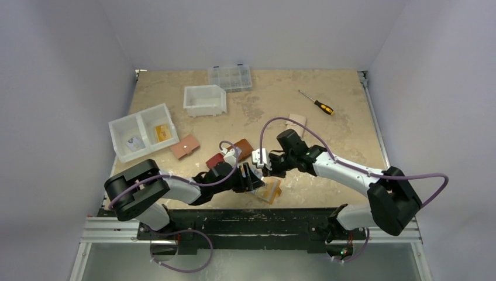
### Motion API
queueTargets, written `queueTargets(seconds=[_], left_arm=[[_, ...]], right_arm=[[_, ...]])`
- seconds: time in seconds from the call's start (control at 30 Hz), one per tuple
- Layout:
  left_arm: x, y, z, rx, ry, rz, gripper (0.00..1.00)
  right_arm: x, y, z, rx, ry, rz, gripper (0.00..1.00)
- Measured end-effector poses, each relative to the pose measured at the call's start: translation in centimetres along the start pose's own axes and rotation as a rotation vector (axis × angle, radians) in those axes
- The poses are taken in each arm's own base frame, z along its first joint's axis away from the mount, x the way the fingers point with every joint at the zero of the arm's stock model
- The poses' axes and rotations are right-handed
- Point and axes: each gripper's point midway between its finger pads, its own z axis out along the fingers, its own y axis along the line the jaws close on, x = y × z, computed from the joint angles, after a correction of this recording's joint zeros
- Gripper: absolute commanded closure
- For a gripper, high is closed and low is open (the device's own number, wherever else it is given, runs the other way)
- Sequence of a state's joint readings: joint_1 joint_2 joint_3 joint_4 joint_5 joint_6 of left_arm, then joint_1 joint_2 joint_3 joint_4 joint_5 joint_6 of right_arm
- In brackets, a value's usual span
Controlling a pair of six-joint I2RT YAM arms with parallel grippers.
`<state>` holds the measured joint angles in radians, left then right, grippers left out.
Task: Take the credit cards out of the card holder
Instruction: Remove the credit card from the card holder.
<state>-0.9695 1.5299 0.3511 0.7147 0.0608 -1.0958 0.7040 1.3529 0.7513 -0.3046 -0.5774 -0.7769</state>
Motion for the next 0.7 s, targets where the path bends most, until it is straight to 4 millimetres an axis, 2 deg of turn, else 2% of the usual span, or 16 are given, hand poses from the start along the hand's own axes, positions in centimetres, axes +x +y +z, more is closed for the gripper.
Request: queueTargets(seconds=[0.2, 0.7], left_arm=[[0.0, 0.9, -0.1, -0.039, 0.0, 0.006, 0.5], [-1.2, 1.7, -1.6, -0.118, -0.047, 0.041, 0.49]], right_arm=[[0.4, 0.3, -0.3, -0.019, 0.006, 0.021, 1.0], [0.7, 0.9, -0.6, -0.051, 0.009, 0.032, 1.0]])
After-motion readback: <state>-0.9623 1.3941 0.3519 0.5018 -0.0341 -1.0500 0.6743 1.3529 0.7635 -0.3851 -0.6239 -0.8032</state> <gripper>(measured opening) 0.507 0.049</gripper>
